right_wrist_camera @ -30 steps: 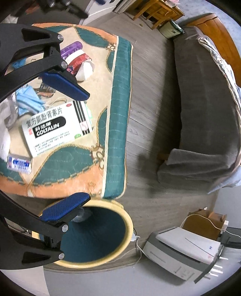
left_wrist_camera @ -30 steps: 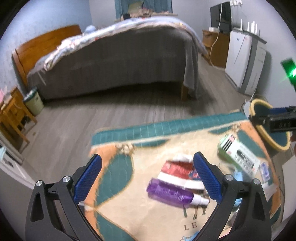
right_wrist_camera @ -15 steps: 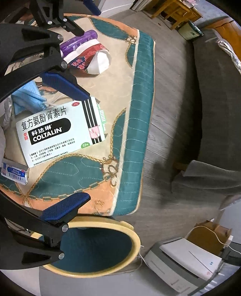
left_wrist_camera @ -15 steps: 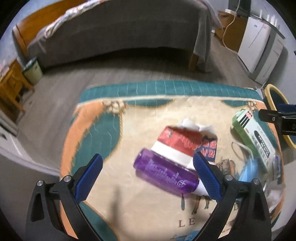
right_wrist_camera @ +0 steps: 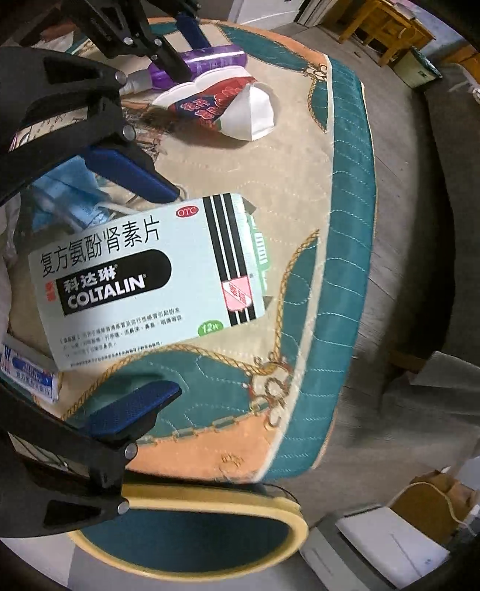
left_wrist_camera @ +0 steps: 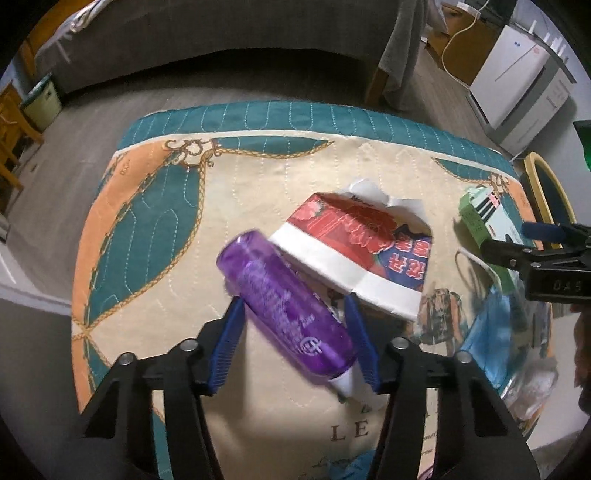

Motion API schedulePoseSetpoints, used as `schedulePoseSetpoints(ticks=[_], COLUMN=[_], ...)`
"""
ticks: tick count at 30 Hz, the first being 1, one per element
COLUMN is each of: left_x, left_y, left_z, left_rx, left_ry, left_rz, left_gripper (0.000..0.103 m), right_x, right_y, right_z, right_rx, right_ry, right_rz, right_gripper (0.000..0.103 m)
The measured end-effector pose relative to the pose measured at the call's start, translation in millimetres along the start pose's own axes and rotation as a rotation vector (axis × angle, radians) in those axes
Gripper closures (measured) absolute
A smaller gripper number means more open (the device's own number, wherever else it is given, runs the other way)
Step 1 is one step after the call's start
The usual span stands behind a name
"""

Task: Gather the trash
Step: 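Grasp the purple spray bottle with left tool while right tool grasps white medicine box, then lift bottle and box and carry them toward the yellow bin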

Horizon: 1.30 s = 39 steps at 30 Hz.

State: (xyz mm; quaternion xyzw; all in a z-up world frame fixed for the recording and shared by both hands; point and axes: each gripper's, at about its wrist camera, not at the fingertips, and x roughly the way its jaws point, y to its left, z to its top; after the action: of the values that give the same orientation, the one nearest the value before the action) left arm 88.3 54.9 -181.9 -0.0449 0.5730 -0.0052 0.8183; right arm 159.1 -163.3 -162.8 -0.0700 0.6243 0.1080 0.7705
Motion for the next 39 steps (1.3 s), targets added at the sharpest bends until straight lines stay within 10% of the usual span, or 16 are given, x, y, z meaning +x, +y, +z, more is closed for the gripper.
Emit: schedulePoseSetpoints(ticks=[14,39], left_x=[1.3,-114.3], left_y=[2.1,-36.3], left_z=[9.5,29.0], left_rx=[0.041,0.137], left_ry=[-0.003,-0.41], left_rz=[0.04,-0.052], left_gripper=[0.066,0.07], right_x=[-3.7,-86.8], right_y=[-4.7,-30.9], right_z=[5.4,-2.7], right_rx=[0.047,0.213], right_ry=[0.012,-0.321], right_rz=[0.06,0.108], right_gripper=[0.027,0.027])
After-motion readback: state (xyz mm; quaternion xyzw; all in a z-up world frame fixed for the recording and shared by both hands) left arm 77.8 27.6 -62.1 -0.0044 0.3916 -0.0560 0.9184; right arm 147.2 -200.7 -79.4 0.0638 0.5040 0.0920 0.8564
